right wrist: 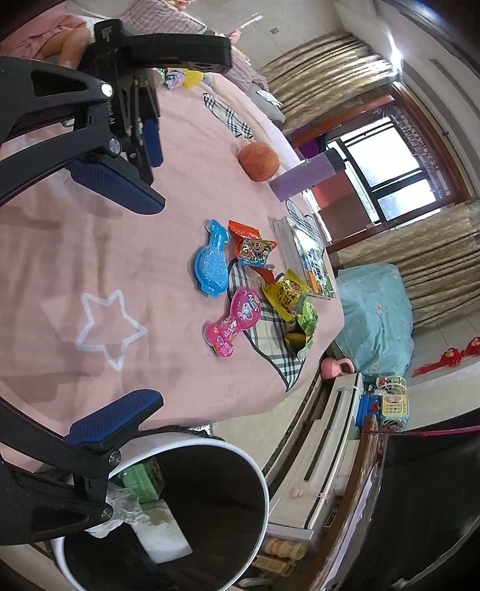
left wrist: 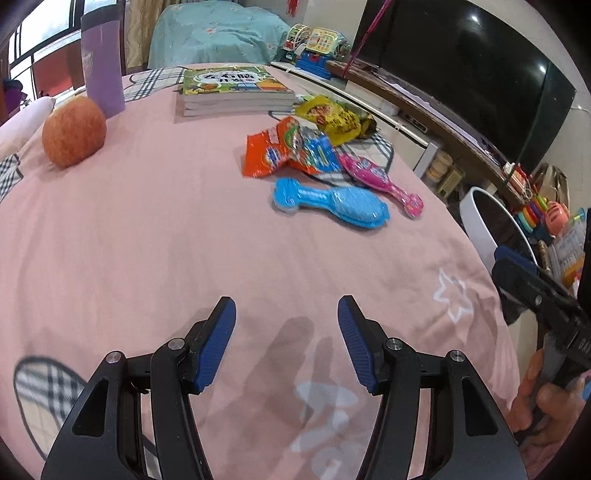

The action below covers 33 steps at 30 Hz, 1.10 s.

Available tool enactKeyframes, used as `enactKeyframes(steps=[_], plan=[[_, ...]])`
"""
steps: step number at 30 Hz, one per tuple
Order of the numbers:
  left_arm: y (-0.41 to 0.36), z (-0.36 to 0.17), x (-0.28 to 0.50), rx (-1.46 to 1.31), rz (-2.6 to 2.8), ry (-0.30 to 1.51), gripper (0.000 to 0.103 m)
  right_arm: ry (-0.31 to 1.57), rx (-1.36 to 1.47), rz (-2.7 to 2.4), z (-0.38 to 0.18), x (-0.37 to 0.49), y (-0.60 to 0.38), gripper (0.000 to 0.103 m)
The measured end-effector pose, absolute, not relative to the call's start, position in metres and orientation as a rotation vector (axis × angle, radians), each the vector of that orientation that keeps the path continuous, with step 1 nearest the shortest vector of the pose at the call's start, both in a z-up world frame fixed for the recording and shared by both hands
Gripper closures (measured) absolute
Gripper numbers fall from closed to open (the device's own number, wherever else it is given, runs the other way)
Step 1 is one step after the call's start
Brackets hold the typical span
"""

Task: Collect trash
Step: 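Move both open tools back over the orange snack bag and pink candy package, then grasp the orange snack bag with the left tool while the right tool grasps the pink lollipop package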

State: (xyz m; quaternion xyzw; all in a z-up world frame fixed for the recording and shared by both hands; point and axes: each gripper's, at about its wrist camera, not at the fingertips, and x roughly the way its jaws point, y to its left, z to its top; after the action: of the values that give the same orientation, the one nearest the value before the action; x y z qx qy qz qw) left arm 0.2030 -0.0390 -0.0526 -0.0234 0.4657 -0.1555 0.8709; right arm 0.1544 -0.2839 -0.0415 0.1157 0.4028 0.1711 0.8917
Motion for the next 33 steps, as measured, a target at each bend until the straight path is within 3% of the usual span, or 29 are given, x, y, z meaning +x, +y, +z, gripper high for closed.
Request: enactKeyframes(steps=[4, 20, 25, 26, 29, 33], plan=[[-0.037, -0.047, 0.222, -0.072, -0.305, 0.96, 0.045, 0.85, 0.248, 0.354, -0.047, 0.164, -0.285, 0.008], [-0.066, -0.039, 0.307, -0.065, -0.292, 0.928, 0.045, 0.934, 0.157, 0.334, -0.068, 0.243, -0.264, 0.038], [-0.074, -0.049, 0.328, -0.044, -0.293, 0.94, 0.046, 0.962, 0.12, 0.325, -0.076, 0.259, -0.258, 0.04], [-0.076, -0.051, 0.331, -0.039, -0.293, 0.943, 0.05, 0.967, 0.112, 0.322, -0.077, 0.261, -0.258, 0.041], [-0.082, -0.061, 0.338, -0.025, -0.319, 0.97, 0.077, 0.989, 0.098, 0.315, -0.084, 0.267, -0.256, 0.044], [-0.085, -0.062, 0.334, 0.003, -0.33, 0.943, 0.08, 1.0, 0.064, 0.306, -0.088, 0.27, -0.252, 0.052]])
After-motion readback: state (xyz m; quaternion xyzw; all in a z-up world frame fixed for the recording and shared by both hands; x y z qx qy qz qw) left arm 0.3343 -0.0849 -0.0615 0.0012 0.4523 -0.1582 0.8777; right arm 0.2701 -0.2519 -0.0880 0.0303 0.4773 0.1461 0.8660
